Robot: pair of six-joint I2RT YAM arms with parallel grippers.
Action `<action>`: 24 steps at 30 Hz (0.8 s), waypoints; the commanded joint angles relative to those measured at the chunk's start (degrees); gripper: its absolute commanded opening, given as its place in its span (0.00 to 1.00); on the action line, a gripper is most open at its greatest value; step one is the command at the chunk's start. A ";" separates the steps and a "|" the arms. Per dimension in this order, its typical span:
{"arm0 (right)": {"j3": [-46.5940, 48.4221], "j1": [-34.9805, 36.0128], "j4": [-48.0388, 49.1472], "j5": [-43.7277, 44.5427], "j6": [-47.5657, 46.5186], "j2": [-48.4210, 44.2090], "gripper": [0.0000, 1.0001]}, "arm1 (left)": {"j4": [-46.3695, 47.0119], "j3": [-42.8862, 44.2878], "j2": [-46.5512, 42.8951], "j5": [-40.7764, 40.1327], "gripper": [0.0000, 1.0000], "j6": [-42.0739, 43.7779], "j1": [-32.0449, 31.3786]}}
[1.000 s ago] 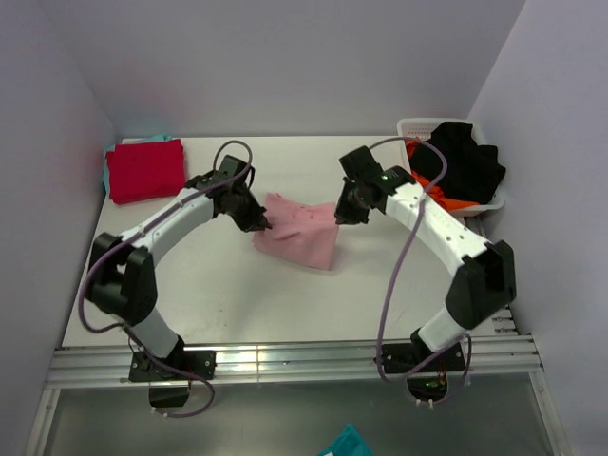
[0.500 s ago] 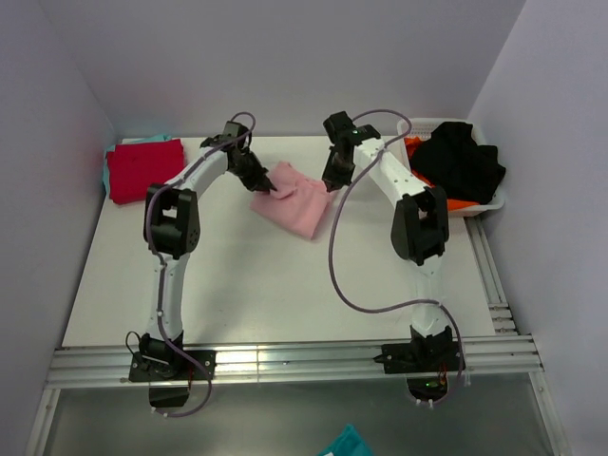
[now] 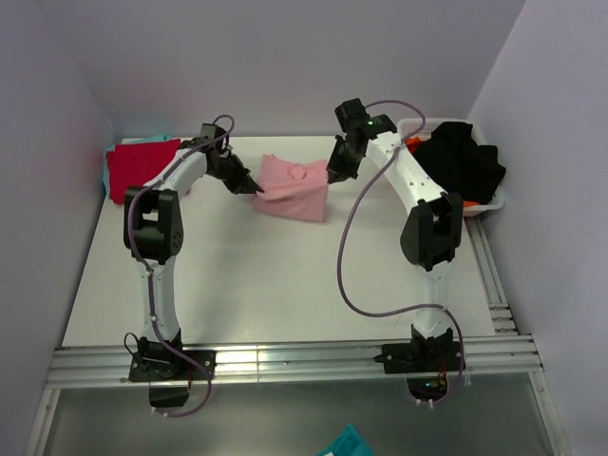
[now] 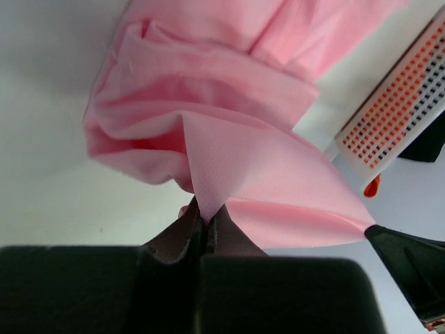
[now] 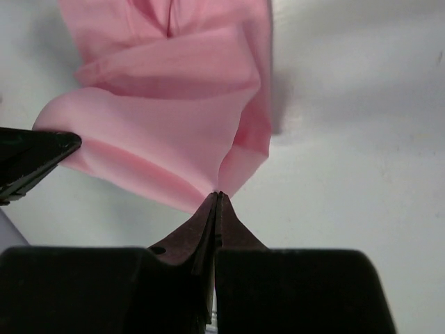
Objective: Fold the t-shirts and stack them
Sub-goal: Fold the long partially folded tshirt into a neat square
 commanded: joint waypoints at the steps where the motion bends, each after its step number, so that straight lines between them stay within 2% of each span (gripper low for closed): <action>1: -5.14 0.42 1.00 0.02 -1.76 -9.07 0.00 | 1.35 -5.36 -9.67 -2.87 0.00 3.71 0.11; 10: -33.78 2.62 9.26 0.73 -2.29 -29.63 0.00 | 5.03 -29.79 -33.20 -7.35 0.00 2.49 -1.91; 14: -47.04 3.50 10.94 1.25 -1.15 -41.38 0.00 | 5.82 -39.63 -43.41 -9.55 0.00 -0.67 -5.32; 17: -52.94 4.03 10.94 1.69 0.08 -48.60 0.00 | 6.09 -47.71 -51.06 -11.22 0.00 -4.01 -8.31; 24: -57.10 4.73 8.57 2.05 1.40 -57.77 0.00 | 3.64 -54.15 -63.64 -13.24 0.00 -9.03 -10.35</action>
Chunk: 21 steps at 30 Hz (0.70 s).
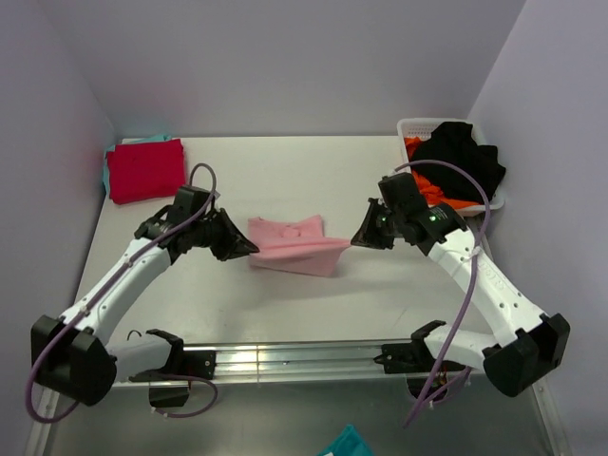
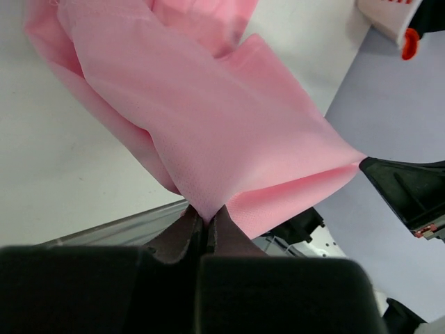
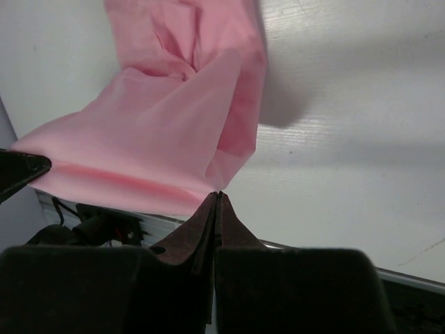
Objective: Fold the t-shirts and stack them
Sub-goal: Fold the long partially folded tshirt into a neat square
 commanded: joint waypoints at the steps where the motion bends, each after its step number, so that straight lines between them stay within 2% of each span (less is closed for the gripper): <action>1: -0.42 -0.49 -2.60 5.00 -0.65 -2.21 0.00 | -2.16 -1.52 -5.04 -6.45 0.00 -2.08 0.80; 9: 7.39 -0.49 -2.61 6.40 -2.58 5.86 0.00 | 0.29 -3.11 -3.83 -6.27 0.00 -2.61 0.80; 12: 11.70 -0.49 -1.82 6.84 -3.90 12.62 0.00 | 2.66 -0.92 1.35 -5.49 0.00 -1.30 1.32; 15: 17.67 -0.58 -0.94 7.19 -4.95 21.23 0.00 | 5.03 4.70 10.04 -4.52 0.00 1.59 2.90; 16: 21.78 -0.58 -0.50 7.37 -5.13 26.74 0.00 | 5.56 6.72 15.81 -4.17 0.00 2.74 4.39; 17: 24.17 -0.84 -0.50 7.81 -5.48 29.92 0.00 | 6.18 11.61 19.34 -4.16 0.04 4.06 5.27; 18: 26.71 -1.02 -0.41 8.33 -5.57 33.35 0.00 | 7.23 14.70 27.38 -3.90 0.14 7.20 5.98; 19: 32.40 -1.19 -0.58 8.34 -5.75 40.87 0.00 | 7.07 17.78 32.08 -3.81 0.31 9.06 7.38; 20: 36.11 -1.54 -1.02 7.99 -6.01 45.12 0.23 | 5.93 25.21 36.82 -3.64 0.99 10.74 8.00; 21: 40.06 -2.42 -1.55 7.29 -6.19 49.34 0.52 | 4.62 29.28 41.48 -2.85 0.99 13.36 8.61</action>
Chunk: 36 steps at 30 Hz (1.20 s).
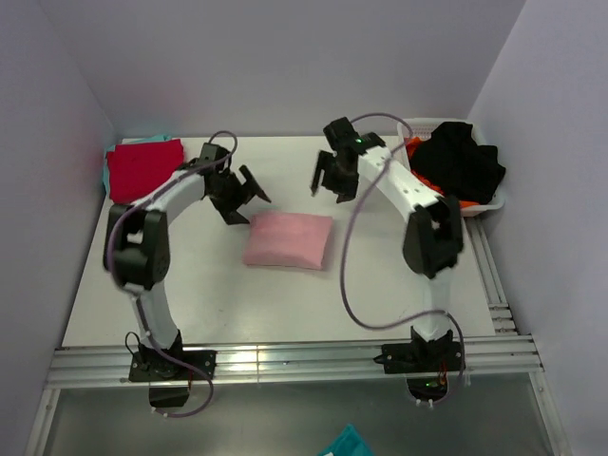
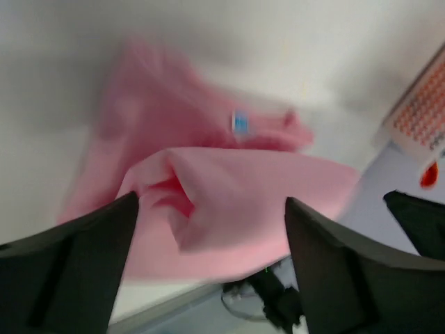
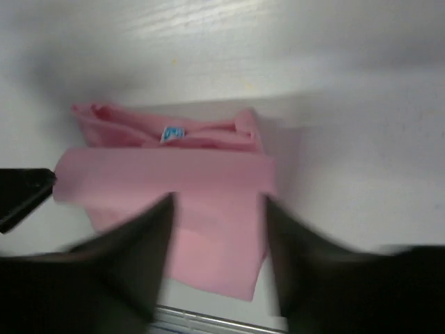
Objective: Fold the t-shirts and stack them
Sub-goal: Fold the long partially folded tshirt into a neat square, then smooth out wrinkles on the folded tshirt
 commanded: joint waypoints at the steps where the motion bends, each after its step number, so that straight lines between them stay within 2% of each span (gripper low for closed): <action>1: 18.91 -2.51 -3.83 2.50 -2.60 18.35 0.83 | -2.50 13.94 17.69 1.41 0.99 9.04 4.20; 2: 24.50 -3.04 -6.22 2.58 -2.78 22.09 1.00 | -4.28 21.12 20.90 2.38 0.99 9.48 4.91; 4: 37.14 -4.36 -11.13 3.28 -2.69 28.59 1.00 | -4.57 24.78 23.92 3.97 0.99 9.49 6.84; 6: 39.93 -5.93 -10.73 1.54 -2.87 28.81 1.00 | -4.30 26.81 22.88 4.77 0.99 9.66 7.99; 9: 34.16 -7.61 -8.45 -0.23 -3.57 24.95 1.00 | -5.96 28.22 21.47 4.86 0.99 11.75 10.01; 10: 29.52 -8.66 -7.39 -0.32 -4.01 21.80 1.00 | -6.84 28.57 21.20 4.68 0.99 12.64 11.06; 14: 19.04 -10.16 -6.07 0.04 -6.99 14.23 1.00 | -10.01 26.47 19.97 7.83 0.99 20.96 12.65; 18: 8.40 -10.07 1.21 -6.72 -7.09 2.39 0.97 | -9.32 21.56 16.21 8.89 0.99 23.90 12.91; 21: 5.66 -9.99 4.13 -11.72 -4.73 -0.81 0.70 | -5.45 16.89 12.60 12.05 0.99 21.70 13.09; 22: 5.92 -9.90 3.78 -13.05 -4.19 -1.08 0.30 | -5.44 17.14 11.89 13.37 0.99 21.53 12.83; 23: 5.84 -9.81 3.87 -14.54 -3.58 -1.25 0.12 | -5.79 17.75 11.36 14.08 0.99 21.61 12.74; 24: 6.18 -9.29 3.95 -17.25 -2.79 -1.26 0.00 | -7.10 19.59 10.40 14.69 0.99 21.96 12.39; 29: 8.38 -3.41 1.85 -20.88 -4.71 2.34 0.00 | -9.23 23.04 7.06 16.89 0.96 23.37 11.86; 32: 6.37 0.73 2.19 -23.07 -4.63 4.10 0.00 | -4.04 17.60 3.36 22.76 0.90 21.01 11.68; 36: 1.18 3.46 5.89 -25.80 -3.13 4.10 0.00 | 0.00 12.76 0.64 25.77 0.81 20.21 8.79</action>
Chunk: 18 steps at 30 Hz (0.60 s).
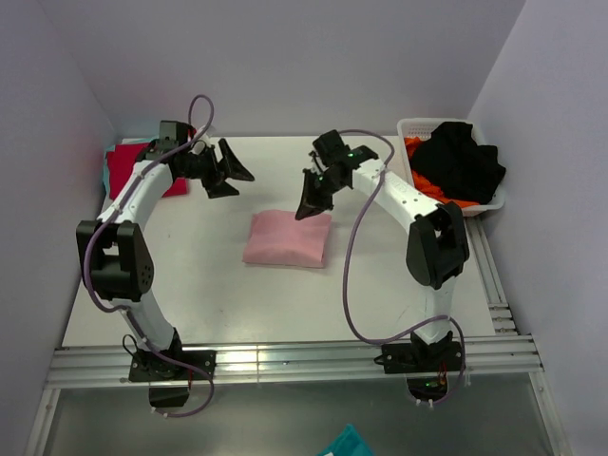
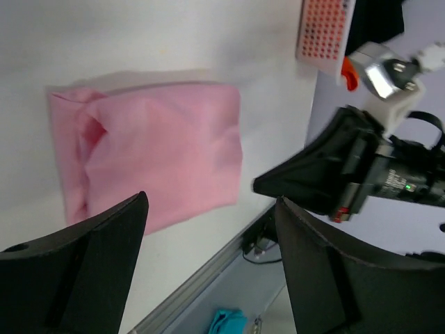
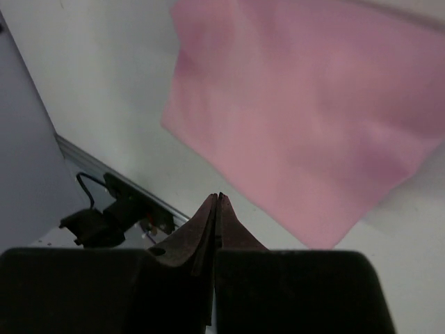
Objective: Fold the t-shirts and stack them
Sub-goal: Smooth out wrinkles on the folded tshirt
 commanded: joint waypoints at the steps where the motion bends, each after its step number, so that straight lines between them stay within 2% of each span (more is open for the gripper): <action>1: -1.58 1.78 1.15 -3.77 0.15 -0.13 0.00 | 5.81 -4.44 -2.65 6.88 0.79 -1.28 -4.30; 5: -3.85 4.32 0.70 -4.91 -0.21 -1.27 0.00 | 12.76 -6.74 -3.26 11.11 0.66 -6.37 -9.41; 8: -8.25 5.29 2.80 -5.62 0.67 -4.43 0.00 | 13.73 -6.65 -2.30 11.90 0.61 -7.08 -13.36; 10: -12.02 5.56 4.91 -7.02 1.11 -5.14 0.00 | 13.56 -7.27 -1.86 12.08 0.55 -7.08 -15.30; 18: -22.47 6.88 11.49 -7.73 2.25 -5.58 0.00 | 15.76 -11.84 -3.09 12.87 0.55 -7.17 -18.73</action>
